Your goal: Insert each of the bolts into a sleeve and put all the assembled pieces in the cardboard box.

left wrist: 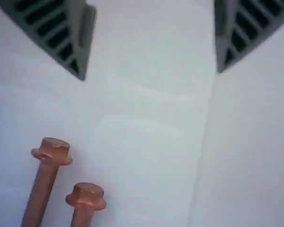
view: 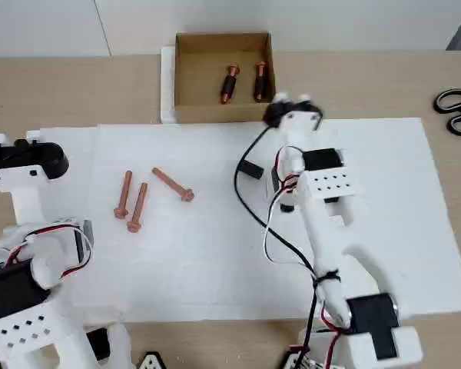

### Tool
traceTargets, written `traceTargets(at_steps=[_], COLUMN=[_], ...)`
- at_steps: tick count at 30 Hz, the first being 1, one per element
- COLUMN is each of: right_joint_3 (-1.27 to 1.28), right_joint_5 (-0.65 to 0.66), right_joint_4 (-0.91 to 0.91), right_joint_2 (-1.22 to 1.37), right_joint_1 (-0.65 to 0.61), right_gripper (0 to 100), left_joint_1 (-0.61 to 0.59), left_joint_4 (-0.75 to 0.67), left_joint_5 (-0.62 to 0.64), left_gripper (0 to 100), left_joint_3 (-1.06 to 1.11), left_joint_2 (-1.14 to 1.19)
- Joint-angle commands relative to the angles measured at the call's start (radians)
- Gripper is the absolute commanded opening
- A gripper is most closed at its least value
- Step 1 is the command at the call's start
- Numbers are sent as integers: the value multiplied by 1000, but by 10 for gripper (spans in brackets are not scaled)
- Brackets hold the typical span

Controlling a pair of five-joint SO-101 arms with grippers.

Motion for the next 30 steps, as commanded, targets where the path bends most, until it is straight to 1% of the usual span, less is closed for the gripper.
traceTargets(at_steps=[1,5,11,15,20,30], right_joint_3=[-9,-11,-12,-12,-71,-77], right_joint_5=[87,91,94,95,95,95], right_joint_4=[2,2,10,24,110,97], right_joint_2=[39,114,156,140,136,140], right_joint_1=[13,13,13,13,12,8], right_gripper=[42,46,151,147,148,147], left_joint_1=[-2,-2,-2,-2,-2,-2], left_joint_4=[-20,-20,-20,-20,-20,-20], left_joint_5=[-9,-9,-9,-9,-9,-9], left_gripper=[171,171,171,171,171,171], left_joint_3=[2,2,2,2,2,2], left_joint_2=[-12,-12,-12,-12,-12,-12])
